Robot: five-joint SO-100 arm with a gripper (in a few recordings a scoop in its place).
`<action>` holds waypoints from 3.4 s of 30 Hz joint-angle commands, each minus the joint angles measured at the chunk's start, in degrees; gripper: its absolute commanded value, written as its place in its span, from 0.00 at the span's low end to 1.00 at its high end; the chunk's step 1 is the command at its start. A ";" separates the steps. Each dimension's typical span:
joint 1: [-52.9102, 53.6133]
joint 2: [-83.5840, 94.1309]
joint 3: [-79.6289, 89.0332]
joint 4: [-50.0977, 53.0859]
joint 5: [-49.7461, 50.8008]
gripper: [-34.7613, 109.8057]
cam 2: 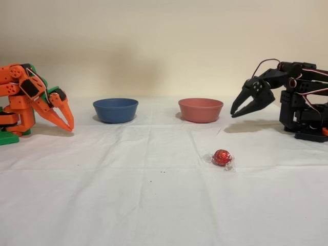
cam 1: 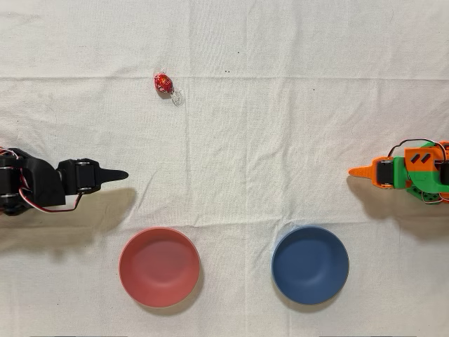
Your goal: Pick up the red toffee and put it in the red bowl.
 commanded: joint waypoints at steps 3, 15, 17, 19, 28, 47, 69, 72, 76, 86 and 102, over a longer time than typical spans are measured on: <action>0.09 0.44 -9.14 3.08 -3.52 0.24; 0.26 -21.71 -32.26 6.15 -4.75 0.24; 0.26 -28.65 -38.23 8.09 -3.34 0.24; 0.09 -34.28 -42.98 9.58 -1.93 0.24; -2.20 -51.50 -56.69 13.71 4.04 0.24; -17.23 -83.06 -82.97 17.67 8.53 0.24; -30.76 -97.12 -92.20 14.50 -11.07 0.24; -31.46 -97.12 -91.05 12.30 -11.43 0.24; -31.64 -97.03 -88.33 8.17 -10.46 0.25; -32.17 -99.58 -85.17 5.45 -8.26 0.38; -31.99 -97.03 -73.83 1.85 -11.60 0.42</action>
